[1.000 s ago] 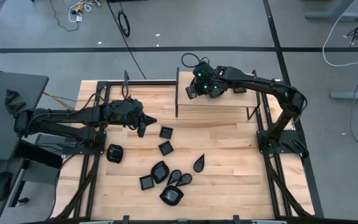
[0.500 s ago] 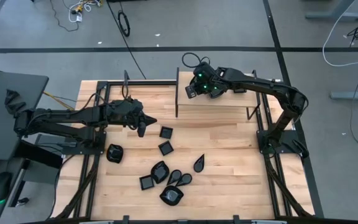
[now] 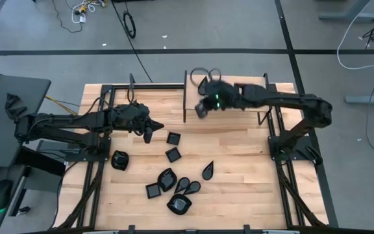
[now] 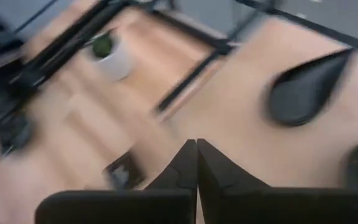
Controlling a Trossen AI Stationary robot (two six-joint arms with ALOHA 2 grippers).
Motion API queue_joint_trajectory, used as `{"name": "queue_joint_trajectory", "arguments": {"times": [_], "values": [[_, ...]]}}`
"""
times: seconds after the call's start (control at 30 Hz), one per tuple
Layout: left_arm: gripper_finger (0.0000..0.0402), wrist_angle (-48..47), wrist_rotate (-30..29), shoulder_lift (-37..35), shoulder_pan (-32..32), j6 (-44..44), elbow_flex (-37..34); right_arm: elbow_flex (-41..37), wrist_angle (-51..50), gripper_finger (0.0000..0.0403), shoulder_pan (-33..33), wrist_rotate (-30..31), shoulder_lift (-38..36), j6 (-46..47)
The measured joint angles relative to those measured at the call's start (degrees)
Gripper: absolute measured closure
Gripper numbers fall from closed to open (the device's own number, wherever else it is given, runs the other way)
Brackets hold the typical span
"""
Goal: Pick & Place Mini shaped plates
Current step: Stack the square plate on top of the square plate on the shelf
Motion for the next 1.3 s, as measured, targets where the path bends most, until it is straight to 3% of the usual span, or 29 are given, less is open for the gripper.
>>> {"name": "queue_joint_trajectory", "arguments": {"times": [0.2,0.37,0.5,0.6,0.77,0.93,1.17,1.3], "values": [[0.0394,-0.2,0.0,0.0,0.0,0.4,0.0,0.0,-6.3,0.0399,12.6,-0.1,-1.4,0.0],[0.0394,-1.7,0.0,0.0,0.0,0.5,0.0,-0.2,-16.8,0.0399,22.0,-0.1,-1.6,8.2],[0.0394,-2.7,0.0,0.0,0.0,0.6,0.0,-4.9,-21.7,0.0399,27.3,-0.2,-2.8,17.0],[0.0394,-3.1,1.3,0.0,-0.1,2.9,0.0,-11.6,-19.8,0.0399,30.6,-0.7,-5.9,25.0],[0.0394,-3.0,3.3,0.0,-3.7,8.0,0.0,-23.8,-7.8,0.0399,33.8,1.1,-12.7,33.5],[0.0394,-2.8,-1.0,0.8,-11.1,7.4,0.0,-30.7,-1.8,0.0399,33.9,2.4,-17.4,36.3],[0.0348,-2.4,-9.0,7.5,-20.6,-6.1,0.0,-33.4,-1.8,0.0399,33.4,13.3,-22.0,35.4],[0.0292,-2.3,-10.8,13.9,-23.5,-22.6,0.0,-33.4,-1.7,0.0399,32.0,15.3,-24.2,30.5]]}}
